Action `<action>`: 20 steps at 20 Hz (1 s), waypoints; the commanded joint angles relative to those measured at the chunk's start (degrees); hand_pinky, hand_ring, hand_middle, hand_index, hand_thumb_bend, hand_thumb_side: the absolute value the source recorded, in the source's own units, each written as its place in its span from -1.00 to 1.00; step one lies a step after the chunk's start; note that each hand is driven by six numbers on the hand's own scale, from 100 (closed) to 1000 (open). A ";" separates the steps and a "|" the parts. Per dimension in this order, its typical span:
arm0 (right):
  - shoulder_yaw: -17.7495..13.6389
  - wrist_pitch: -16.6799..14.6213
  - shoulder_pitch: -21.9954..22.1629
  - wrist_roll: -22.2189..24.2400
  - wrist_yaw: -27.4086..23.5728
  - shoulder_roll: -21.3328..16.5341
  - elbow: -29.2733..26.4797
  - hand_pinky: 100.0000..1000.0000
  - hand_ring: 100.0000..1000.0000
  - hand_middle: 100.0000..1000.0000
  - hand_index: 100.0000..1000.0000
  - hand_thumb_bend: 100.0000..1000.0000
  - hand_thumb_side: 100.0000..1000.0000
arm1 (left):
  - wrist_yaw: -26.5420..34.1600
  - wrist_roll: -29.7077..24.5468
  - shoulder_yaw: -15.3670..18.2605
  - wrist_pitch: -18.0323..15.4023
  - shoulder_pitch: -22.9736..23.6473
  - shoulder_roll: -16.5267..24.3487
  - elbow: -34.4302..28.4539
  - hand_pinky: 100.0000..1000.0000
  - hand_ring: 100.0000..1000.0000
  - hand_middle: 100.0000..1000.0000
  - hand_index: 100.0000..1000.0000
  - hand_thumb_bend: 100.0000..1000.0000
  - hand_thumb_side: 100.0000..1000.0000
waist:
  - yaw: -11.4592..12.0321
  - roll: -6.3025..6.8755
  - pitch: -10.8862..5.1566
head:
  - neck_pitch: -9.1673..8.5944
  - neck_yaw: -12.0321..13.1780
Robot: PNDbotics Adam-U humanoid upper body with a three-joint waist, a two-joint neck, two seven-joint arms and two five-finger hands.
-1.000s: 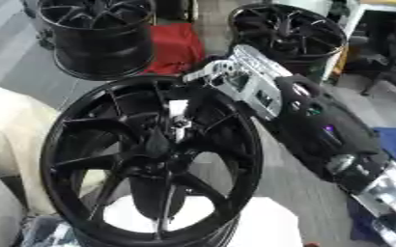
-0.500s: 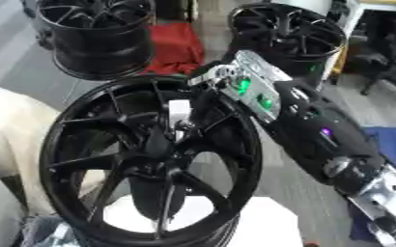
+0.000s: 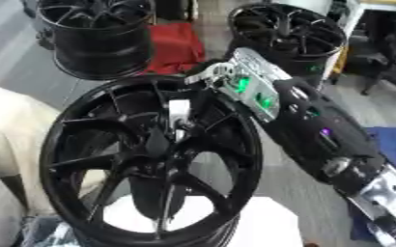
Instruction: Pull the pin out of the wheel hub.
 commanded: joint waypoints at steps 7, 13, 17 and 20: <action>-0.19 -0.56 -0.70 0.03 1.09 0.07 -0.60 0.69 0.61 0.37 0.57 -0.68 -0.46 | -0.07 -9.21 -0.29 -9.37 -0.65 1.22 -1.13 0.36 0.32 0.24 0.61 -1.00 0.74 | 0.17 0.55 -0.40 | -0.30 -0.12; -0.45 -0.59 -0.80 0.03 1.22 -0.15 -1.06 0.67 0.55 0.27 0.47 -0.87 -0.58 | -0.08 -9.21 -0.27 -9.34 -0.63 1.23 -1.15 0.36 0.32 0.24 0.61 -1.00 0.74 | 0.17 0.54 -0.41 | -0.25 -0.04; -1.29 -0.40 -1.09 -0.45 0.88 -0.88 -3.36 0.59 0.40 0.01 0.24 -0.97 -0.64 | -0.12 -9.21 -0.25 -9.36 -0.56 1.25 -1.11 0.36 0.32 0.24 0.61 -1.00 0.74 | 0.08 0.54 -0.47 | -0.24 0.06; -1.79 0.03 -1.29 -1.74 -0.30 -2.14 -6.22 0.56 0.35 -0.06 0.16 -0.98 -0.65 | -0.13 -9.21 -0.22 -9.38 -0.46 1.30 -1.03 0.36 0.32 0.24 0.61 -1.00 0.74 | -0.01 0.52 -0.54 | -0.15 0.18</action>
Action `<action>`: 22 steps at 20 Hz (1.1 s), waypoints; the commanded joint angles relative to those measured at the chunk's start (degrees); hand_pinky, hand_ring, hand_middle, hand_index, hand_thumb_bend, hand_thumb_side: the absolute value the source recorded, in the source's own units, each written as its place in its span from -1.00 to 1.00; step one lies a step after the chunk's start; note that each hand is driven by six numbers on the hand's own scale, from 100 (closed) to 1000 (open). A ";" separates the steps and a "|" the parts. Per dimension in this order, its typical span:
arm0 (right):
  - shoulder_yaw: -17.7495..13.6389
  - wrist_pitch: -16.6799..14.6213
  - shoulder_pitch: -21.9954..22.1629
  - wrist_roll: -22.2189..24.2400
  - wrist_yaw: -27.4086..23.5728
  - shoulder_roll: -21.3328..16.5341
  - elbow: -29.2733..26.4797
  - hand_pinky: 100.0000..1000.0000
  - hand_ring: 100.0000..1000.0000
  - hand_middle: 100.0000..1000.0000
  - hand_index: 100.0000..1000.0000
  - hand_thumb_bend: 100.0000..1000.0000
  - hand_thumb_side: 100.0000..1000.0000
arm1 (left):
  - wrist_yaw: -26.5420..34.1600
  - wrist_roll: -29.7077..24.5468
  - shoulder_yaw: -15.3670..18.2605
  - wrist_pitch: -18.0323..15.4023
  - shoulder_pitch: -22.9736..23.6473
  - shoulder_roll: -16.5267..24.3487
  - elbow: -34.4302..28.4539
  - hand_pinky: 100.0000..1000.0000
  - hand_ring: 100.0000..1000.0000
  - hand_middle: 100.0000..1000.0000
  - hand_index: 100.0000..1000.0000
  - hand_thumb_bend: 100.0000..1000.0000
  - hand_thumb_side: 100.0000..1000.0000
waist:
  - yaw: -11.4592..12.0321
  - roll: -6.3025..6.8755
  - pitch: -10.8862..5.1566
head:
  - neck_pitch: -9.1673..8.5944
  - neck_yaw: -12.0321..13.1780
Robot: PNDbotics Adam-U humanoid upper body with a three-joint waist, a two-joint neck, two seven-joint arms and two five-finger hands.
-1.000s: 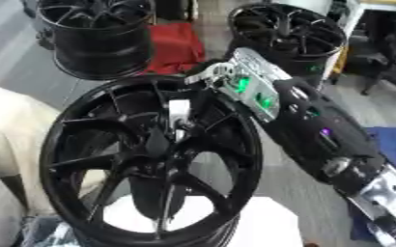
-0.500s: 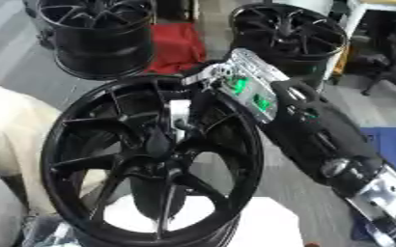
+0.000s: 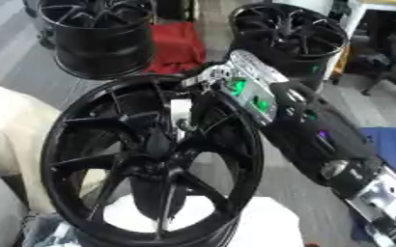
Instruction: Pull the pin out of the wheel hub.
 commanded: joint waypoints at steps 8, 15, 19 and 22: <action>-4.11 3.46 -3.47 -2.26 -6.16 -10.28 -12.64 0.58 0.37 -0.05 0.17 -0.91 -0.64 | -0.10 -9.21 0.54 -9.44 0.30 1.70 -0.77 0.36 0.32 0.24 0.61 -1.00 0.74 | -1.01 0.18 -0.95 | 0.57 1.11; -8.04 7.52 -1.87 -2.80 -5.47 -15.43 -16.72 0.53 0.32 -0.08 0.15 -0.84 -0.64 | 0.50 -9.21 1.51 -9.21 0.47 1.75 -0.68 0.36 0.32 0.24 0.61 -1.00 0.74 | -1.87 0.29 -0.47 | -0.35 3.23; -13.04 10.70 3.09 -5.80 -2.44 -20.48 -11.98 0.47 0.28 -0.10 0.12 -0.81 -0.66 | 2.10 -9.21 4.10 -9.31 1.01 2.00 -0.18 0.36 0.32 0.24 0.61 -1.00 0.74 | -6.25 0.95 0.77 | -1.74 6.61; -17.16 13.24 7.22 -8.33 0.09 -24.60 -7.87 0.43 0.24 -0.11 0.12 -0.76 -0.68 | 2.89 -9.21 4.86 -9.76 0.99 2.00 0.39 0.36 0.32 0.24 0.61 -1.00 0.74 | -7.50 1.56 1.56 | -2.54 7.26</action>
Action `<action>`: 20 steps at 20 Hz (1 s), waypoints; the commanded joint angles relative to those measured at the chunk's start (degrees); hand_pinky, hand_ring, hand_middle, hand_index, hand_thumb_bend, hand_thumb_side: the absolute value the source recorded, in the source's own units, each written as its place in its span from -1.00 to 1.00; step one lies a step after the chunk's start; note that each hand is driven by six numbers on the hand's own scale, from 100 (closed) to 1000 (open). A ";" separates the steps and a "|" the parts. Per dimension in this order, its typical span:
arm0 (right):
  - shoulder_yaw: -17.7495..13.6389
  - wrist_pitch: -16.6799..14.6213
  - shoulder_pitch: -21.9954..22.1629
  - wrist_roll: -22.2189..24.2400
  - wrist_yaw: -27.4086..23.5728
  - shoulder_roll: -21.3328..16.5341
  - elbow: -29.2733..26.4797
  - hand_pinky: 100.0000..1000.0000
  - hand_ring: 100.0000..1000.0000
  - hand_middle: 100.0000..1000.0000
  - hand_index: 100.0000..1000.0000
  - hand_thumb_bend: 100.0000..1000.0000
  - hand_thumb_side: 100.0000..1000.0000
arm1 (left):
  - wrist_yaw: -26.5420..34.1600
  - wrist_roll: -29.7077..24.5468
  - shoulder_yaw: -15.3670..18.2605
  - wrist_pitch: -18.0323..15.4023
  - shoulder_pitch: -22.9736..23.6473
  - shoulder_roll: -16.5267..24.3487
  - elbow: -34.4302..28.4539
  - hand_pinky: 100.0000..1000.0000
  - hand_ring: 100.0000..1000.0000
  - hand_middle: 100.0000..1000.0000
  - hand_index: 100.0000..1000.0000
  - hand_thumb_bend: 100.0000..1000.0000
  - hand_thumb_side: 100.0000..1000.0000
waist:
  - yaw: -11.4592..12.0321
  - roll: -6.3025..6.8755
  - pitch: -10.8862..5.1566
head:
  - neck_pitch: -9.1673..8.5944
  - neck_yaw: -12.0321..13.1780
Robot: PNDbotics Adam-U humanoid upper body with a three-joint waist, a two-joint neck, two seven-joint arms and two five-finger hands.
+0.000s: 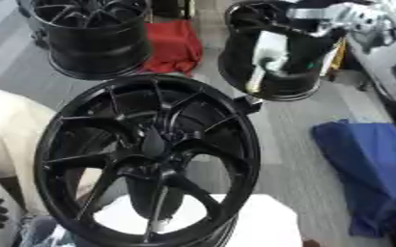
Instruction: Pull the pin out of the wheel hub.
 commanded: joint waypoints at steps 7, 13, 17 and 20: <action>-13.30 8.17 10.07 -7.28 6.17 -1.60 12.01 0.62 0.65 0.64 0.85 -0.34 -0.26 | 1.53 -9.24 1.49 -10.75 -0.45 2.30 0.84 0.36 0.32 0.24 0.61 -1.00 0.73 | -0.79 0.45 0.43 | -2.07 -0.28; -21.30 13.10 18.07 -12.20 9.32 1.97 16.10 0.61 0.73 0.83 0.92 -0.23 -0.03 | 0.90 -9.24 0.48 -10.38 -0.73 2.22 0.48 0.36 0.32 0.24 0.61 -1.00 0.74 | 1.16 0.05 -0.35 | -1.21 -1.91; -26.93 15.27 23.69 -15.66 12.75 4.83 11.02 0.55 0.65 0.73 0.86 -0.38 -0.14 | 0.33 -9.24 -0.49 -9.94 -0.82 1.97 -0.07 0.36 0.32 0.24 0.61 -1.00 0.74 | 2.88 -0.14 -1.11 | -0.45 -3.14; -31.15 13.33 27.53 -18.26 15.31 8.26 6.82 0.52 0.58 0.64 0.82 -0.42 -0.17 | -0.14 -9.24 -1.38 -9.62 -0.98 1.67 -0.53 0.36 0.32 0.23 0.61 -1.00 0.74 | 4.39 -0.21 -1.63 | 0.15 -4.35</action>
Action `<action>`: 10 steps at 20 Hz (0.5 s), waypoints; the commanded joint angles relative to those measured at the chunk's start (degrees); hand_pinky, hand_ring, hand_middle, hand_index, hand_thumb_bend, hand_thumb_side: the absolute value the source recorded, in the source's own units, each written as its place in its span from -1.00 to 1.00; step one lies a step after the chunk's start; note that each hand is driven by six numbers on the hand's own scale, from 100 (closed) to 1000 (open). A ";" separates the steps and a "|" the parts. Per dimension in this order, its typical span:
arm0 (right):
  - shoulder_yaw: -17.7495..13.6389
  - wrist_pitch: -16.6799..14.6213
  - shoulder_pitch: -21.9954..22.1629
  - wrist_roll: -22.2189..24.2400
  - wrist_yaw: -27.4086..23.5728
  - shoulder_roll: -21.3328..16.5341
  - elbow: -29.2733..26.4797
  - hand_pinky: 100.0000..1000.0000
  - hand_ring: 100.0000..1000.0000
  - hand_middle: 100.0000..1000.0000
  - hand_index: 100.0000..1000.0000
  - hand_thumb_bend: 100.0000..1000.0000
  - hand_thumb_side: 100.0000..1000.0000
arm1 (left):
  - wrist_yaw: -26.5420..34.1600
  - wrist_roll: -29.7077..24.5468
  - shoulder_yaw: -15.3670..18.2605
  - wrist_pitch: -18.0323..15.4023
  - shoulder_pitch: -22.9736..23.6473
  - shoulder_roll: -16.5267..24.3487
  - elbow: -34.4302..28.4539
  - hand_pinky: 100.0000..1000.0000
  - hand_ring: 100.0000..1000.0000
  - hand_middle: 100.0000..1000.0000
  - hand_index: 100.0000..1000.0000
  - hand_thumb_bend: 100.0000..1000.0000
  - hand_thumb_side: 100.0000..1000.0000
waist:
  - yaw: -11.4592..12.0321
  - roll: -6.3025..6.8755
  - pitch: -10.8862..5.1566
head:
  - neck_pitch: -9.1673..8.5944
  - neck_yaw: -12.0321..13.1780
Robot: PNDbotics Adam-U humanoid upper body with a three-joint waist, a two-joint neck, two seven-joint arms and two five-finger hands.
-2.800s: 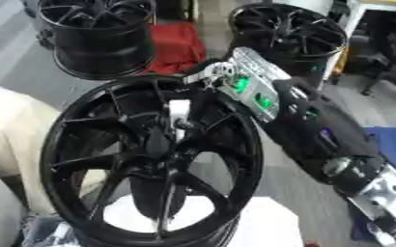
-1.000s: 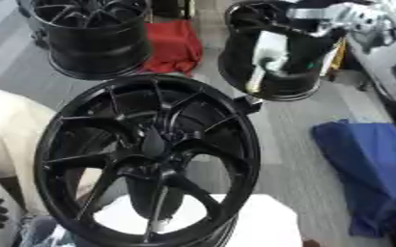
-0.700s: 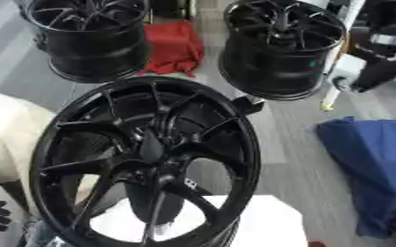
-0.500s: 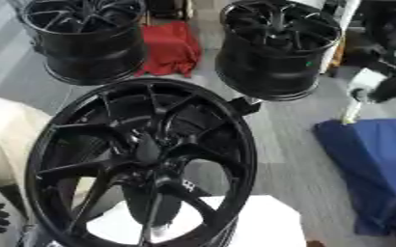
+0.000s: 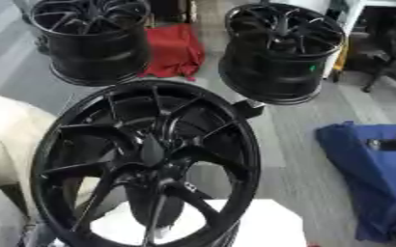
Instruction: Pull the pin out of the wheel hub.
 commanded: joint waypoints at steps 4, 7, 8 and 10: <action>-5.21 -3.91 0.03 -5.03 0.96 6.00 -9.33 0.42 0.46 0.48 0.75 -0.49 -0.19 | -0.56 -9.57 -1.23 -9.00 -0.88 0.73 -1.65 0.36 0.32 0.24 0.61 -1.00 0.74 | 0.89 0.39 -1.02 | 0.52 -1.73; -4.85 -6.52 1.26 -7.65 -1.55 10.23 -13.58 0.39 0.41 0.44 0.70 -0.53 -0.22 | -0.52 -9.57 -1.37 -8.83 -1.17 0.43 -1.76 0.36 0.32 0.23 0.60 -1.00 0.74 | 1.03 0.67 -0.75 | 0.39 -1.84; -4.88 -7.40 2.21 -8.52 -2.42 11.66 -15.00 0.38 0.40 0.42 0.70 -0.54 -0.23 | -0.48 -9.57 -1.38 -8.80 -1.20 0.38 -1.77 0.36 0.32 0.23 0.60 -1.00 0.74 | 0.97 0.73 -0.65 | 0.29 -1.80; -5.71 -9.10 4.43 -10.23 -4.12 14.43 -17.77 0.36 0.36 0.38 0.66 -0.56 -0.24 | -0.39 -9.57 -1.42 -8.86 -1.27 0.28 -1.78 0.36 0.32 0.23 0.60 -1.00 0.74 | 0.83 0.87 -0.46 | 0.13 -1.77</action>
